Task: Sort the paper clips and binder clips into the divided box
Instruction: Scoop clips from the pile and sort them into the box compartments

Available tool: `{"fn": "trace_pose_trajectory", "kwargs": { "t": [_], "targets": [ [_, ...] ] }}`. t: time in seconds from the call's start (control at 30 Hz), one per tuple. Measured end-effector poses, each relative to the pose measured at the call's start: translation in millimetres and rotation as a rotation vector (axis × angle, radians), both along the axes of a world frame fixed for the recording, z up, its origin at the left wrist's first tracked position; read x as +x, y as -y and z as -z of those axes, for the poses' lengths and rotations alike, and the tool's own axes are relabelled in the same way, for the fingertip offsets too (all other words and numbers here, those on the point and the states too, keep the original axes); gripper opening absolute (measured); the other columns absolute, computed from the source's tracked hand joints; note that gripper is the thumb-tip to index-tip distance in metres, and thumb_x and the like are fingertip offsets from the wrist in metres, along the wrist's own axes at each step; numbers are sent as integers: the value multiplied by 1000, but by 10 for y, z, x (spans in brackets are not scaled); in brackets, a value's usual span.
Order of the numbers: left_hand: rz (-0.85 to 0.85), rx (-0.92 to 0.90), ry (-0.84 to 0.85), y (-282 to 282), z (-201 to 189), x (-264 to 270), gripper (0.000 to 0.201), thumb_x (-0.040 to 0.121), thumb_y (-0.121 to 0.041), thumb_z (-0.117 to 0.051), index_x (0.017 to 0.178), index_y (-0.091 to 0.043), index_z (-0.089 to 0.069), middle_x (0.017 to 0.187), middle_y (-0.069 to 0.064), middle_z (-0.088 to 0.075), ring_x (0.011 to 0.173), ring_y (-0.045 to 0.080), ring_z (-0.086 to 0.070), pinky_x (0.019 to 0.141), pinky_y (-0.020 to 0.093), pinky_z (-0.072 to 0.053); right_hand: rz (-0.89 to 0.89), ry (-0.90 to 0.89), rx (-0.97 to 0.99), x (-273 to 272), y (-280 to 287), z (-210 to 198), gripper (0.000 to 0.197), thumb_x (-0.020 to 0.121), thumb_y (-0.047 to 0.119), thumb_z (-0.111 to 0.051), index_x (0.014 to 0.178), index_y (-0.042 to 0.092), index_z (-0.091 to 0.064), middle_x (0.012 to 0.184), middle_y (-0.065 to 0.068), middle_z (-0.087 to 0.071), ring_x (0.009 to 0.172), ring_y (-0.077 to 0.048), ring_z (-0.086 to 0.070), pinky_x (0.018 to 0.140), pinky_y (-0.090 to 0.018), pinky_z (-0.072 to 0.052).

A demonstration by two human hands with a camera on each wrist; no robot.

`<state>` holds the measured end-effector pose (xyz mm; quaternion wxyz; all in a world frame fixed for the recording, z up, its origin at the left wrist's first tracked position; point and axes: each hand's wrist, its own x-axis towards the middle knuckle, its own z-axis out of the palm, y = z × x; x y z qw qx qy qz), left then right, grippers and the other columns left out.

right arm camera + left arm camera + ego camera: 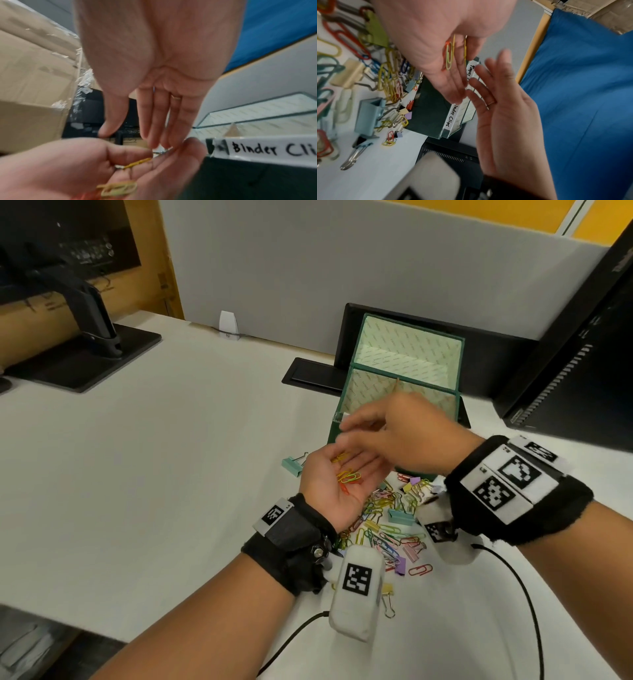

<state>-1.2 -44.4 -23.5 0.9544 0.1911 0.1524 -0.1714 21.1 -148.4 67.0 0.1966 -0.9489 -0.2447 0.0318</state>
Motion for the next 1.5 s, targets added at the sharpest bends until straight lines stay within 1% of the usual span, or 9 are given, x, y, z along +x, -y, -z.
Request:
{"fn": "trace_pose_trajectory", "kwargs": {
  "t": [0.13,0.33,0.43,0.5,0.67,0.77,1.0,1.2,1.5],
  "targets": [
    [-4,58,-34,13,0,-2,32,99,-19,-37,86,-3,-62,64,11,-68,51,20,-66,43,21,-51,-102,-69,-258,-130,13,112,58,68,46,-82,117,22,-66,104,6,-69,95,-9,-63,86,-34,-53],
    [-34,74,-49,13,22,4,29,95,-22,-42,76,-8,-59,63,4,-55,51,15,-57,42,17,-44,-135,25,-212,-187,-6,243,40,73,32,-80,109,24,-67,94,5,-70,88,-13,-62,81,-35,-52],
    [-22,52,2,5,36,5,63,100,-32,-33,54,-6,-67,51,2,-56,41,12,-55,38,14,-39,-138,50,-223,-201,-5,295,21,78,30,-75,97,22,-70,87,3,-70,82,-16,-64,76,-37,-53],
    [-10,33,13,15,49,4,67,101,-36,-32,56,-4,-71,54,3,-58,45,13,-56,43,17,-42,-128,74,-231,-203,-14,314,15,81,24,-70,95,25,-72,85,3,-71,80,-15,-65,75,-36,-53],
    [-26,31,-39,29,70,14,46,96,-42,-42,120,-5,-58,89,7,-58,86,18,-56,84,25,-40,-108,190,-335,-199,-109,363,18,88,24,-57,97,27,-71,80,2,-68,76,-18,-62,70,-35,-53],
    [-13,33,5,21,67,4,52,96,-40,-44,134,-6,-50,115,12,-62,113,25,-57,109,37,-33,-65,199,-343,-194,-145,397,22,90,23,-53,101,28,-72,83,-1,-68,78,-21,-63,70,-34,-53],
    [-29,34,46,-2,53,-5,44,100,-35,-35,107,1,-60,77,14,-70,72,23,-67,81,36,-49,137,-49,116,-154,-17,285,23,79,11,-73,96,26,-78,79,6,-74,74,-8,-70,74,-30,-59],
    [-30,59,34,-22,20,0,52,101,-35,-36,117,8,-58,110,28,-66,106,38,-63,96,44,-49,312,-27,547,41,21,22,19,78,16,-79,96,19,-75,82,4,-74,78,-9,-72,76,-25,-59],
    [-2,93,38,-51,-6,3,45,98,-30,-42,120,5,-59,113,25,-67,109,36,-63,97,43,-49,313,242,161,595,5,105,17,89,21,-69,104,17,-75,101,3,-73,95,-10,-65,89,-20,-48]
  ]
}}
